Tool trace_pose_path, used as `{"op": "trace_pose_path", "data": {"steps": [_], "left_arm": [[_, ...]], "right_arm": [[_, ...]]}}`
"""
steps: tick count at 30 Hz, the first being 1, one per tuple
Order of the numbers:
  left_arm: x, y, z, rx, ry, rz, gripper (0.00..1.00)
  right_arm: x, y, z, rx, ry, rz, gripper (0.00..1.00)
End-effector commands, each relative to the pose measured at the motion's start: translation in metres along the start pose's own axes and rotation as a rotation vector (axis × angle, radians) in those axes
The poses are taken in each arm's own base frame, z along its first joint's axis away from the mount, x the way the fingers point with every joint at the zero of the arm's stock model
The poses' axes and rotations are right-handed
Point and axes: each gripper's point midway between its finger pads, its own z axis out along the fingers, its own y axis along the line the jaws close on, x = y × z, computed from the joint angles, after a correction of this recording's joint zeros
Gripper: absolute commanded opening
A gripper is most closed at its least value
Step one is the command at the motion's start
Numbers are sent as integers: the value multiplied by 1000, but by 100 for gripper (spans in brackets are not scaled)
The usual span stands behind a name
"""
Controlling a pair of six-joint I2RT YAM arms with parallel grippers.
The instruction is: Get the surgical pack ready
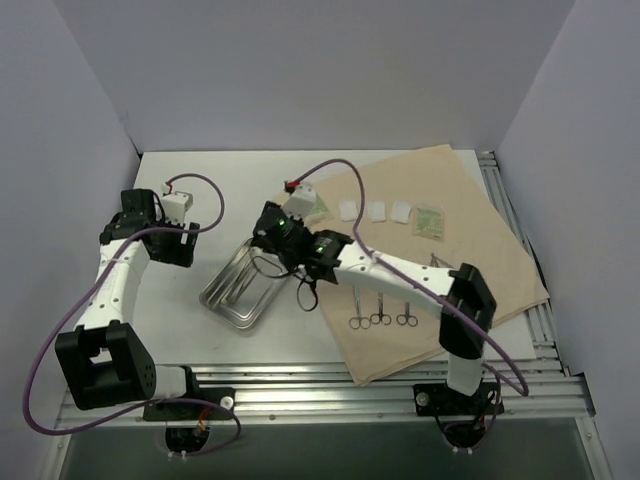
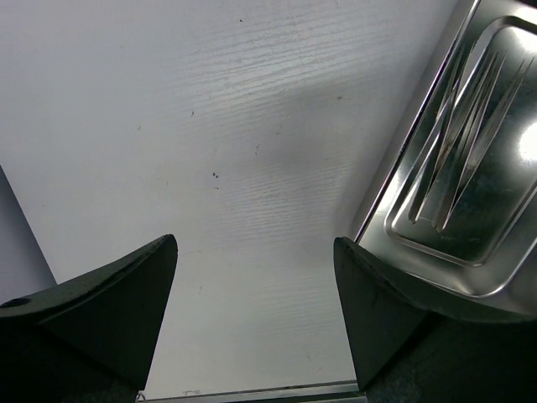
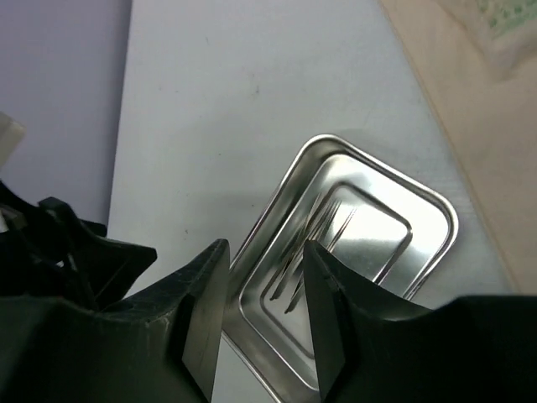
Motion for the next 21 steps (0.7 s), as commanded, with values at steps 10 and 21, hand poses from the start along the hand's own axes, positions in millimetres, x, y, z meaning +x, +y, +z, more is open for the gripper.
{"op": "trace_pose_path", "data": {"steps": [10, 21], "left_arm": [[-16, 18, -19, -86, -37, -3, 85], [-11, 17, -3, -67, 4, -20, 85]], "right_arm": [[-83, -146, 26, 72, 198, -282, 40], [-21, -204, 79, 255, 428, -445, 33]]}}
